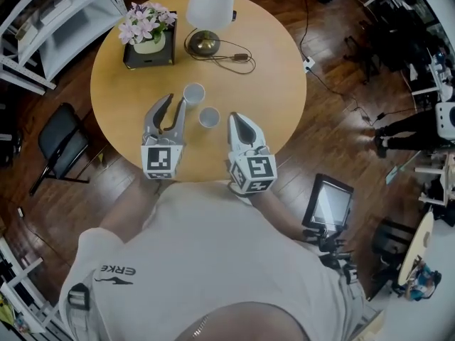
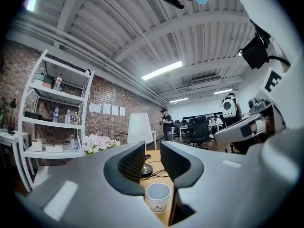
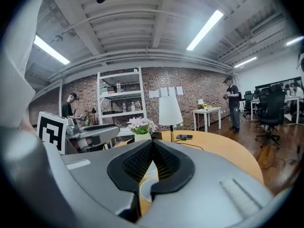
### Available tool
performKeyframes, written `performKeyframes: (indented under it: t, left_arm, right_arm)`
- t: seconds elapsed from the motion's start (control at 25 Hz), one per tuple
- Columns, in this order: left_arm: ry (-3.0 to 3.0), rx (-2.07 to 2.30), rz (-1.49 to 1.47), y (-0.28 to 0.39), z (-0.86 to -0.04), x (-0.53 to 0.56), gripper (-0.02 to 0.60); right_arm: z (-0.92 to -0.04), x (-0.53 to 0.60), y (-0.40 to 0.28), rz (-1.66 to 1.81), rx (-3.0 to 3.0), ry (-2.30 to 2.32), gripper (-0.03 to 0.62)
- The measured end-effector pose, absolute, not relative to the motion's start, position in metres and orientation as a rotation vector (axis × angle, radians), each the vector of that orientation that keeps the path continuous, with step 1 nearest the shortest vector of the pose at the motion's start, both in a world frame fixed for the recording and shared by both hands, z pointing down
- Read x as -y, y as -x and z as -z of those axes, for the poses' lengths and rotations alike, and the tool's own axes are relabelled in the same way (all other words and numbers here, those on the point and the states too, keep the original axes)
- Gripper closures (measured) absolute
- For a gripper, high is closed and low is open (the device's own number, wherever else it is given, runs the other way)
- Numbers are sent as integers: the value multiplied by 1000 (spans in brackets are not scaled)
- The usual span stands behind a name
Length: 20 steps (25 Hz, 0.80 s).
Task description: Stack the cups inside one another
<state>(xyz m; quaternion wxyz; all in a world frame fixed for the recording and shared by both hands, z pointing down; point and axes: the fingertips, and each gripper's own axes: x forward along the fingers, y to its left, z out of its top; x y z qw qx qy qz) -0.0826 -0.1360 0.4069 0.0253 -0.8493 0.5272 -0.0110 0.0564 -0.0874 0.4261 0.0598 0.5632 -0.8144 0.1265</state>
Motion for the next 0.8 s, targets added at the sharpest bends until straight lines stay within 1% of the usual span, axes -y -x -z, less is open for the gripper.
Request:
performKeyframes:
  t: [0.2, 0.44, 0.8]
  left_arm:
    - [2601, -1665, 23, 99, -398, 117, 536]
    - [2600, -1674, 19, 108, -398, 100, 578]
    - [2660, -1604, 13, 99, -396, 79, 580]
  right_arm:
    - [-421, 78, -47, -362, 2479, -1691, 580]
    - [-416, 67, -36, -335, 2490, -1684, 580]
    - [-408, 53, -36, -284, 2482, -1727, 580]
